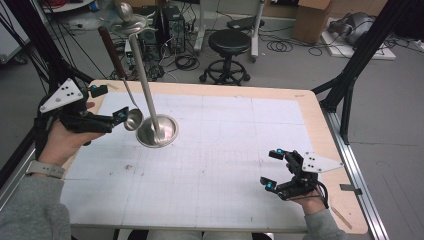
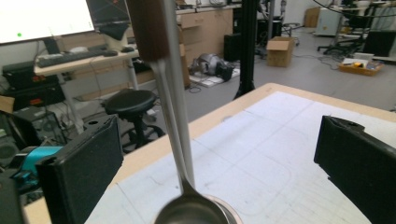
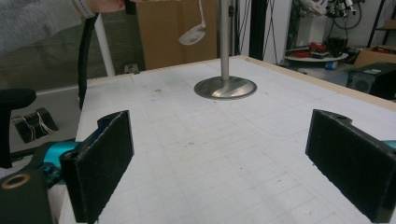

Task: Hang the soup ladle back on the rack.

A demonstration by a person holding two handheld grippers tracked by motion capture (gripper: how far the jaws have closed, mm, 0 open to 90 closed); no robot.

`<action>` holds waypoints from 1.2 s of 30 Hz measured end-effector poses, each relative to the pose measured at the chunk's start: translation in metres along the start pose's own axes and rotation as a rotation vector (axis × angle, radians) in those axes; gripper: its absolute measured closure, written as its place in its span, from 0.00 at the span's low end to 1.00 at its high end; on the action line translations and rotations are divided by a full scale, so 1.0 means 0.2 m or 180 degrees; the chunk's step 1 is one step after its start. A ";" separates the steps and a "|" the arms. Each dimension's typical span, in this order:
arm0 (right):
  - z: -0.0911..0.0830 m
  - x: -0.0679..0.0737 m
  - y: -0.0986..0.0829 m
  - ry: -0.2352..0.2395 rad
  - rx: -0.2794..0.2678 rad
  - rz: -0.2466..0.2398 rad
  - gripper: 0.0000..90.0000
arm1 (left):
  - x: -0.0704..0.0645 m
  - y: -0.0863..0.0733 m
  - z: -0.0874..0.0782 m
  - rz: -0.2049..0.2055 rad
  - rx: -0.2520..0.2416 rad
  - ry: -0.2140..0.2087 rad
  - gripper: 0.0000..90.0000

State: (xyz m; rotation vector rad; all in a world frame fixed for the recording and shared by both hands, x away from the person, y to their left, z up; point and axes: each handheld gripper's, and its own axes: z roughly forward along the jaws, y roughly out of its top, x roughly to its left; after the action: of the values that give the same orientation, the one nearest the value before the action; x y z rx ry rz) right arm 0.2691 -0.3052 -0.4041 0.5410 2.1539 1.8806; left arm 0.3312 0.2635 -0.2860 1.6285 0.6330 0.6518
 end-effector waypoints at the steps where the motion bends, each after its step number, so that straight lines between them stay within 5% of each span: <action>1: 0.00 0.00 0.00 0.0002 0.0006 0.0005 0.07 | -0.01 -0.01 0.00 0.0013 -0.0010 0.0004 0.02; 6: -0.01 0.01 -0.01 -0.0017 0.0012 0.0011 0.07 | -0.05 -0.11 -0.03 -0.0026 -0.0183 -0.0028 0.02; 14: -0.01 0.00 -0.02 -0.0027 0.0030 0.0031 0.07 | -0.12 -0.28 -0.07 -0.0027 -0.0205 -0.0073 0.02; 25: -0.01 0.00 -0.02 -0.0080 0.0059 -0.0021 0.07 | -0.14 -0.44 -0.11 -0.0191 -0.0145 0.0005 0.02; 36: -0.03 -0.01 -0.01 -0.0202 0.0024 -0.0022 0.07 | -0.21 -0.58 -0.11 -0.0188 0.0099 0.0084 0.02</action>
State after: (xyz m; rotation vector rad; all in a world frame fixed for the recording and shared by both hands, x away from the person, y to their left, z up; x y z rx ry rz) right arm 0.2677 -0.3120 -0.4049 0.5860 2.1207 1.8273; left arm 0.2804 0.2646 -0.4009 1.6260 0.7111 0.6240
